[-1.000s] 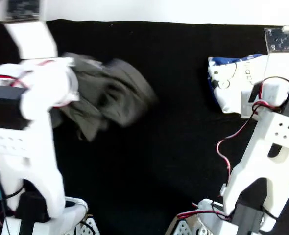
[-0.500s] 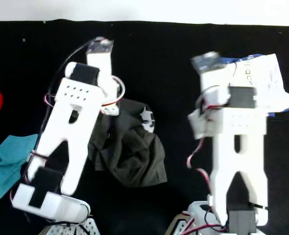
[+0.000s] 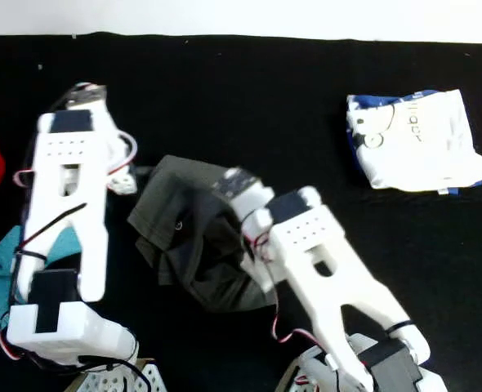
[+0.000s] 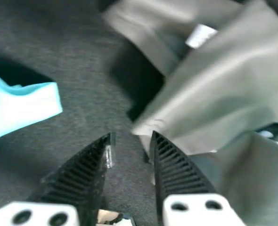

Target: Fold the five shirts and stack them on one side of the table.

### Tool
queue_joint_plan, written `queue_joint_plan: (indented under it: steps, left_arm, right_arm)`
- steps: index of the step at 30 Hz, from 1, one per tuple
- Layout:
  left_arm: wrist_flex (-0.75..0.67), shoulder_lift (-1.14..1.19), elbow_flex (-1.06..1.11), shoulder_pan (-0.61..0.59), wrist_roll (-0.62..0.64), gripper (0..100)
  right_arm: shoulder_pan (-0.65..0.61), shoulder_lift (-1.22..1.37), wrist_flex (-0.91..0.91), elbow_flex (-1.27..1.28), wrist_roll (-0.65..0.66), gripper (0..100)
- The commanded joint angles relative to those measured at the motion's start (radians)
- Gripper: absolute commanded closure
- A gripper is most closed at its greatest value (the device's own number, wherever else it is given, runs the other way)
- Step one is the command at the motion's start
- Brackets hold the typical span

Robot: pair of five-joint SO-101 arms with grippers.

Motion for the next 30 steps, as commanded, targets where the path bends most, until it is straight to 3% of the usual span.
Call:
queue_joint_plan:
  steps: [1, 6, 9, 19, 24, 30]
  left_arm:
    - [0.006, -0.004, -0.005, -0.013, -0.011, 87]
    - [0.005, 0.001, -0.008, -0.013, -0.011, 87]
    - [0.005, 0.001, -0.013, -0.013, -0.011, 87]
    - [0.008, -0.007, -0.013, -0.012, -0.008, 87]
    - [0.011, -0.005, -0.007, -0.012, -0.008, 87]
    - [0.009, -0.001, -0.010, -0.013, -0.008, 87]
  right_arm:
    - [-0.019, -0.016, -0.116, 0.077, -0.009, 68.8]
    - [-0.019, -0.016, -0.275, 0.191, -0.009, 70.4]
    - [-0.019, -0.016, -0.363, 0.246, -0.008, 80.4]
    - [-0.005, 0.185, -0.430, 0.242, -0.008, 95.7]
    - [0.137, 0.225, -0.449, 0.162, -0.009, 99.4]
    - [0.369, 0.105, -0.317, -0.056, 0.054, 99.4]
